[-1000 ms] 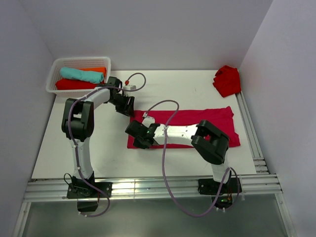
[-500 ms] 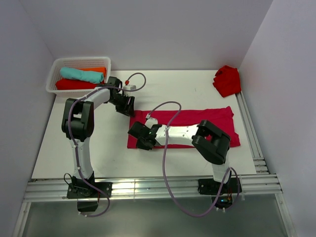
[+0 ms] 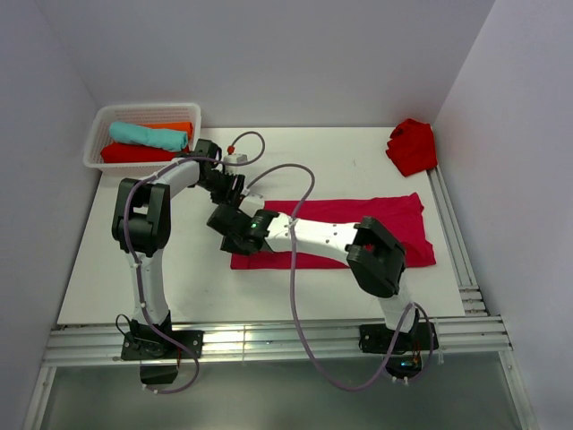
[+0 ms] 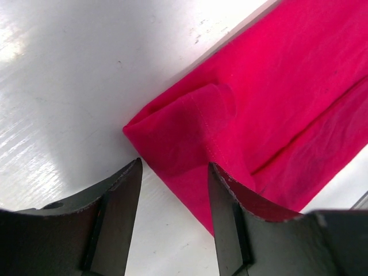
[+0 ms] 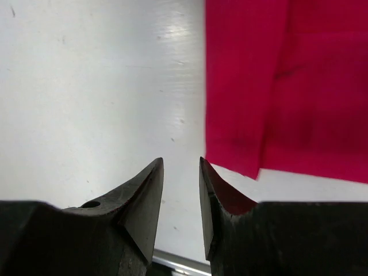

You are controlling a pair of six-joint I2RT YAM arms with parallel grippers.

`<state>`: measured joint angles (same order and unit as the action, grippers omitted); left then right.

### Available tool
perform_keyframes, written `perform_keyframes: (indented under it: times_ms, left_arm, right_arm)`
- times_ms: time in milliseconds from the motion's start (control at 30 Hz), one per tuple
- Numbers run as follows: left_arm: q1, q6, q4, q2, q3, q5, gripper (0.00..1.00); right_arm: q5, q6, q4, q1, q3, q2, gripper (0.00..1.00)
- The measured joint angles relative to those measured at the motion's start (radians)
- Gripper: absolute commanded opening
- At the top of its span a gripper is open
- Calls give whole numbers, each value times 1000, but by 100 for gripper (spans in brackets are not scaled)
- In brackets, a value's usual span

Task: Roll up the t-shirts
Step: Roll the tshirt

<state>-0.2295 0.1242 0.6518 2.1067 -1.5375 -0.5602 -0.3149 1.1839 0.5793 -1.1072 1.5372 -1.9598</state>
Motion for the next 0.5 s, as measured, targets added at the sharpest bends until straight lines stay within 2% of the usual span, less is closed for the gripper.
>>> perform_keyframes:
  times_ms: [333,500]
  left_arm:
    - [0,-13,-5,12,2,-50,43]
    - [0,-16,-22,15,15,-51,34]
  right_arm:
    - [-8,-33,97,-5,219,-253,42]
    - [-39,-28,146,-14,238,-274,43]
